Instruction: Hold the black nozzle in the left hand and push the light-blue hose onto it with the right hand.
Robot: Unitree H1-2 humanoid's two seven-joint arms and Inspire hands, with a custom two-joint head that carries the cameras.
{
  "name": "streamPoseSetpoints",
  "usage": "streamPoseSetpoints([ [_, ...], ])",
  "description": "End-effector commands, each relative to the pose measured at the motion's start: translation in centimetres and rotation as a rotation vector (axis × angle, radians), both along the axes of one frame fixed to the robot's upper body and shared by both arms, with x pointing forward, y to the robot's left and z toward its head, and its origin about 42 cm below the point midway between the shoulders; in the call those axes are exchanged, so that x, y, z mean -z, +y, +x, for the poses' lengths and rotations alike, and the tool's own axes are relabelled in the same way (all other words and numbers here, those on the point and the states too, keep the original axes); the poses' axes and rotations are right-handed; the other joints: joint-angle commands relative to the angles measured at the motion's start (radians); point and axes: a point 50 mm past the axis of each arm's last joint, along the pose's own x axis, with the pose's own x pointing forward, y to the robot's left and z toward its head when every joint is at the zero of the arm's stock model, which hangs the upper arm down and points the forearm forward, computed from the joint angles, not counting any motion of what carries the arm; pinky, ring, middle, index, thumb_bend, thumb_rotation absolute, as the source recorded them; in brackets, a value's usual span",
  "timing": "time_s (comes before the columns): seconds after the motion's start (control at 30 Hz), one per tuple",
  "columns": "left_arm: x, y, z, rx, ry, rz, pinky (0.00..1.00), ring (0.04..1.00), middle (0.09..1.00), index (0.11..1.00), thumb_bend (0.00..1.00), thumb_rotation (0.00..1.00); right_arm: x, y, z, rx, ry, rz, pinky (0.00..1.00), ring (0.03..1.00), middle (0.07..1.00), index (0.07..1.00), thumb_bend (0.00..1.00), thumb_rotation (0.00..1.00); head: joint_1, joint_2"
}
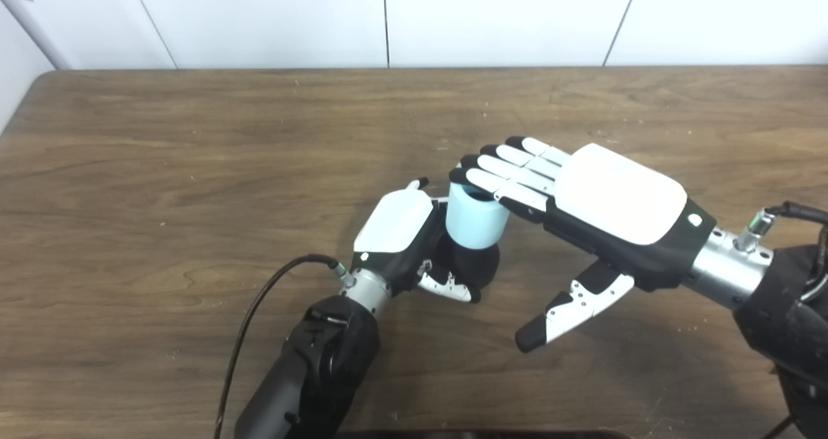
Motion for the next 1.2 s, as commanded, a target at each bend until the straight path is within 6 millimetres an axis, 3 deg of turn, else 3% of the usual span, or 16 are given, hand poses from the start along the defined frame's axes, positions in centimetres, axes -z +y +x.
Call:
streamPoseSetpoints([
  [0.0, 2.35, 0.15, -0.96, 0.034, 0.117, 0.048, 1.00, 0.682, 0.516, 0.468, 0.52, 0.00, -0.64, 0.03, 0.17, 0.000, -0.070, 0.026, 1.00, 1.000, 1.000, 1.000, 0.69, 0.98, -0.002, -0.001],
  [1.17, 3.12, 0.39, -0.57, 0.043, 0.216, 0.053, 1.00, 0.688, 0.542, 0.443, 0.51, 0.00, -0.71, 0.35, -0.05, 0.014, -0.085, 0.067, 1.00, 1.000, 1.000, 0.991, 0.69, 1.00, 0.000, -0.005],
])
